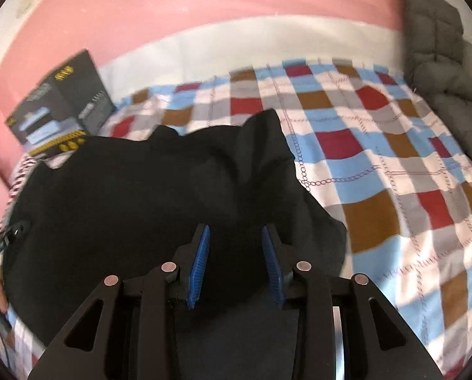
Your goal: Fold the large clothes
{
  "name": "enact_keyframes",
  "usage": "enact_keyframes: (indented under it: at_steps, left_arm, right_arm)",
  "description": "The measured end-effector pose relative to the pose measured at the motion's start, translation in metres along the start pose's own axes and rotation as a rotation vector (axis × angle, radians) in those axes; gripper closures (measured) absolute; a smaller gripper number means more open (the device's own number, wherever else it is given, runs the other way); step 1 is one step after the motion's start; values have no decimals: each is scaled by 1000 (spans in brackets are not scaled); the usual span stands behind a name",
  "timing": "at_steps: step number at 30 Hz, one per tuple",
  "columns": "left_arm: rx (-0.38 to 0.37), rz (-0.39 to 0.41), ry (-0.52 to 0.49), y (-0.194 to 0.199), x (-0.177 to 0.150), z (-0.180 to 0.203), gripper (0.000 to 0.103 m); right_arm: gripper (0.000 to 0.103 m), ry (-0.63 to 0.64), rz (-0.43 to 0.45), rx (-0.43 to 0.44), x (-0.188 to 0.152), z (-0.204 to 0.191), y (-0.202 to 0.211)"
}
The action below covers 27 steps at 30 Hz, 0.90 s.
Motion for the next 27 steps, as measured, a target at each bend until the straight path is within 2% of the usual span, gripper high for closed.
enact_keyframes:
  at_steps: [3,5,7,11,13,14,16,17,24,27]
  left_arm:
    - [24,63,1,32,-11,-25,67]
    - [71,40,17,29,-24,-49,67]
    - [74,7,42,21,-37,-67,68]
    - [117,1,12,25,-36,-65,68]
    - [100,-22,37,33,-36,-63,68]
    - [80,-26,51,40,-37,-63,68]
    - [60,-19,63,56,-42,-64,68]
    - [58,-15,68,64,-46,-67,68]
    - [36,-51,134,99,-86,-88,67]
    - [37,-79,170,101,-101,-99,62]
  right_arm:
    - [68,20,22,23,-26,-7,25]
    - [68,26,-27,2,-50,-2,18]
    - [67,-16,-66,-8,-65,11,5]
    - [67,-70,-80,-36,-66,26,9]
    - [67,-75,-89,-42,-65,25,17]
    - [65,-81,-88,-39,-66,25,23]
    - [48,-104,-80,-17,-70,25,34]
    - [44,-119,-76,-4,-75,26,40]
    - [41,-232,-118,66,-128,23,58]
    - [35,-285,-149,95,-147,25,56]
Point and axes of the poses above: each gripper's, at about its wrist camera, not at the fingertips, and y roughly against the way its jaws point, z to its right, x to its top, the point moved 7 cm from there along -y, roughly the way its jaws point, and after that the axes turned 10 degrees about y, right-handed, at the moved point
